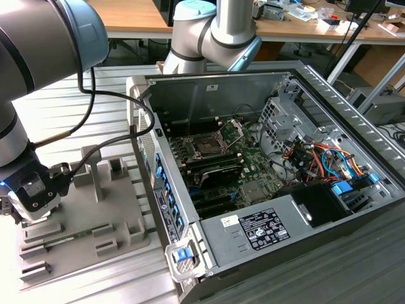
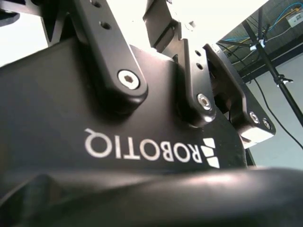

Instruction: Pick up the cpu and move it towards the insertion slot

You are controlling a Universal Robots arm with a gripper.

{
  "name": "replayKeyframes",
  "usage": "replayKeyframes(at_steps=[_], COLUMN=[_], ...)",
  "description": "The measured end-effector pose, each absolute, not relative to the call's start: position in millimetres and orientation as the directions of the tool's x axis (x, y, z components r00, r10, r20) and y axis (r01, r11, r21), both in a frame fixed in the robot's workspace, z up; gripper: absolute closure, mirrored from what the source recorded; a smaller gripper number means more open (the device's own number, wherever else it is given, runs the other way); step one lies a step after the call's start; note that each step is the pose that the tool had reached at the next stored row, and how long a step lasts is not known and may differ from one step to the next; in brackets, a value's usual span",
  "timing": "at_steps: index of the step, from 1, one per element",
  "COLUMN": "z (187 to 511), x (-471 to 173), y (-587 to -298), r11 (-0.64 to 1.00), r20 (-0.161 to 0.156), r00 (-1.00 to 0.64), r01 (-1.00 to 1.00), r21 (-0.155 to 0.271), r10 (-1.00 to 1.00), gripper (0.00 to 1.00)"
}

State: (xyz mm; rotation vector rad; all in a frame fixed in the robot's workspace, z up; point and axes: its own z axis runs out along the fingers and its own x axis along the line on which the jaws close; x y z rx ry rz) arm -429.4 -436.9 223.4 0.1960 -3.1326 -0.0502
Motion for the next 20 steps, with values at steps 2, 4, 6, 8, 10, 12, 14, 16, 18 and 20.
replayKeyframes(at_steps=[2, 4, 6, 8, 10, 12, 14, 16, 18, 20], z=[223.8, 224.2, 224.6, 225.3, 225.6, 226.2, 226.9, 227.5, 228.0, 228.6], x=[-429.4, -429.4, -429.4, -429.4, -429.4, -429.4, -429.4, -429.4, -429.4, -429.4], y=[-436.9, -436.9, -436.9, -436.9, -436.9, -436.9, -436.9, -436.9, -436.9, -436.9], r11=[0.992, 0.992, 0.992, 0.992, 0.992, 0.992, 0.992, 0.992, 0.992, 0.992], r20=[0.001, 0.001, 0.001, 0.000, 0.000, 0.000, 0.000, 0.000, 0.000, 0.000], r00=[-0.992, -0.992, -0.992, -0.992, -0.992, -0.992, -0.992, -0.992, -0.992, -0.992], r01=[-0.125, -0.125, -0.125, -0.125, -0.125, -0.125, -0.125, -0.125, -0.125, -0.125], r21=[0.032, 0.032, 0.032, 0.033, 0.033, 0.033, 0.033, 0.034, 0.034, 0.034], r10=[-0.125, -0.125, -0.125, -0.125, -0.125, -0.125, -0.125, -0.125, -0.125, -0.125], gripper=[0.45, 0.45, 0.45, 0.45, 0.45, 0.45, 0.45, 0.45, 0.45, 0.45])
